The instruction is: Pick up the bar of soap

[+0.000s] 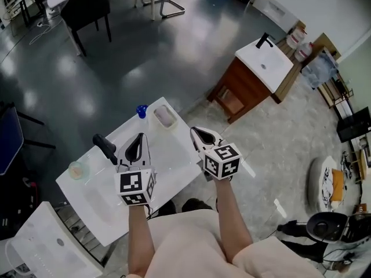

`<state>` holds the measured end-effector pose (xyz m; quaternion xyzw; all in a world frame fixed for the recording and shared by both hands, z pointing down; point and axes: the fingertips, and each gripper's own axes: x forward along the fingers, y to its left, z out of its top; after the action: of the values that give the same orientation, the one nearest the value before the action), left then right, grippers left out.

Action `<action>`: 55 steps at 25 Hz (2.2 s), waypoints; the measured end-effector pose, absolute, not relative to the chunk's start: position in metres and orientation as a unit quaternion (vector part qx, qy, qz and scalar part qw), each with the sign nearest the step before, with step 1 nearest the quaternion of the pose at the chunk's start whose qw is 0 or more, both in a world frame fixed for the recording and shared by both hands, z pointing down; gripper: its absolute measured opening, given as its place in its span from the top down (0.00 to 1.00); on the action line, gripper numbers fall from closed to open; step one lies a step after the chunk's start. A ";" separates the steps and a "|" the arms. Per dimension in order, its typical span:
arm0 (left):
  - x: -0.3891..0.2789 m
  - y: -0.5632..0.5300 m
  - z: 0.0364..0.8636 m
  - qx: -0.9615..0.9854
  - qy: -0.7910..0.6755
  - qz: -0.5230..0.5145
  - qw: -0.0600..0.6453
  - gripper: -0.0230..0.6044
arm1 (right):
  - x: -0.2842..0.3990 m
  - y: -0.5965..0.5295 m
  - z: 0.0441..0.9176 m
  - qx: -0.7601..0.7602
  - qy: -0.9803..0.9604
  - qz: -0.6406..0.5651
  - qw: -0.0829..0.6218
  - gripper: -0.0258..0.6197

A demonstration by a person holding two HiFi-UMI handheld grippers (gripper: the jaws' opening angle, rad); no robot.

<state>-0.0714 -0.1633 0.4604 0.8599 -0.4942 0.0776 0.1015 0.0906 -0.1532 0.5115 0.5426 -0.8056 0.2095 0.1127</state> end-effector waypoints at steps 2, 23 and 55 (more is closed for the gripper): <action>-0.070 -0.167 0.463 0.859 -0.494 0.079 0.105 0.95 | 0.088 -0.162 0.512 0.542 -0.806 0.206 0.116 0.95; -0.058 -0.199 0.501 0.808 -0.565 0.098 0.135 0.95 | 0.070 -0.250 0.545 0.454 -0.851 0.205 0.166 0.95; -0.054 -0.224 0.556 0.781 -0.580 0.138 0.185 0.95 | 0.033 -0.283 0.641 0.416 -0.826 0.272 0.267 0.91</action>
<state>-0.0540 -0.2238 0.5563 0.7807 -0.5805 0.1385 0.1855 0.0326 -0.2827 0.6408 0.4158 -0.8258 0.2717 0.2673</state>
